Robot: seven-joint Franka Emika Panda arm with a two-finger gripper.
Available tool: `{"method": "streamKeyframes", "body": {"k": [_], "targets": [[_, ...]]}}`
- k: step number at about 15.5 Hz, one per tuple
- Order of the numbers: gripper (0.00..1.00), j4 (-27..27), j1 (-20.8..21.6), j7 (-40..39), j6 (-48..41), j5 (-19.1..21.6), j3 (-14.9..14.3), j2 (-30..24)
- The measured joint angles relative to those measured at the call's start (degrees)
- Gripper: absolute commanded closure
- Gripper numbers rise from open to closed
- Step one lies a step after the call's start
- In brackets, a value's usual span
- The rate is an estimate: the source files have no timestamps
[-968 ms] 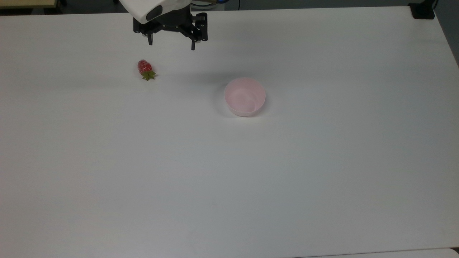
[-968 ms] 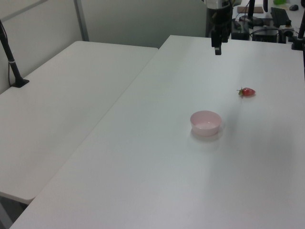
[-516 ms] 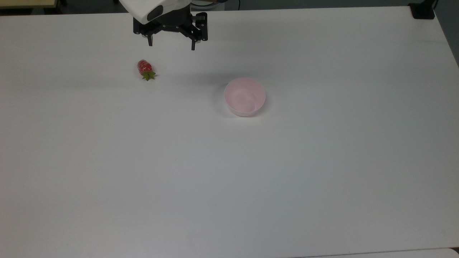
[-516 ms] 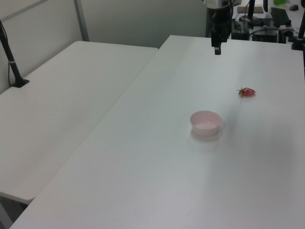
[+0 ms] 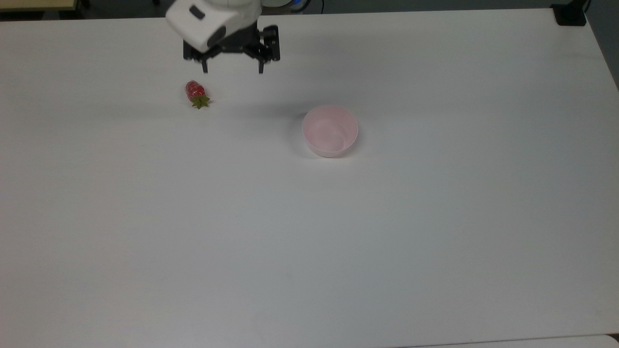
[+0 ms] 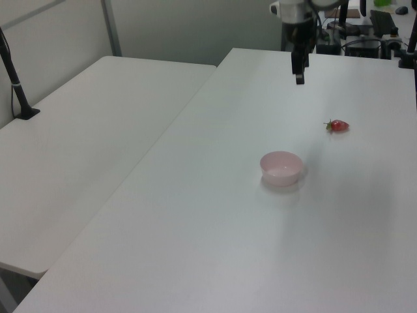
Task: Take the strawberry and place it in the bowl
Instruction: 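Lower the open gripper onto the red strawberry and close it, then lift the strawberry and carry it over the pink bowl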
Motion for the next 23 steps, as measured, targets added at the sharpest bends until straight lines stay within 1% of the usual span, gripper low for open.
{"method": "streamKeyframes", "body": {"k": [3, 5, 7, 9, 13, 17, 19, 20, 22, 23], "targets": [[0.01, -6.21, -0.57, -2.46, 6.09, 0.00, -1.20, 0.82], [0.02, -9.94, -0.64, -5.68, 9.21, 0.00, -3.25, 1.12], [0.03, -13.19, -0.88, -10.52, 11.47, 0.00, -5.83, 1.18], [0.03, -17.24, -1.29, -15.44, 14.94, 0.00, -7.63, 1.22], [0.08, -23.61, -1.26, -19.46, 19.10, -0.71, -7.96, 1.33], [0.17, -26.37, -1.23, -20.16, 20.92, -1.57, -7.96, 1.52], [0.18, -27.56, -1.26, -20.20, 22.35, -3.25, -7.96, 1.64], [0.20, -27.95, -1.34, -20.20, 22.63, -4.14, -8.01, 1.69], [0.30, -28.39, -1.70, -20.89, 22.76, -5.14, -8.22, 1.70], [0.42, -28.48, -1.91, -21.83, 22.76, -5.18, -8.46, 1.70]]}}
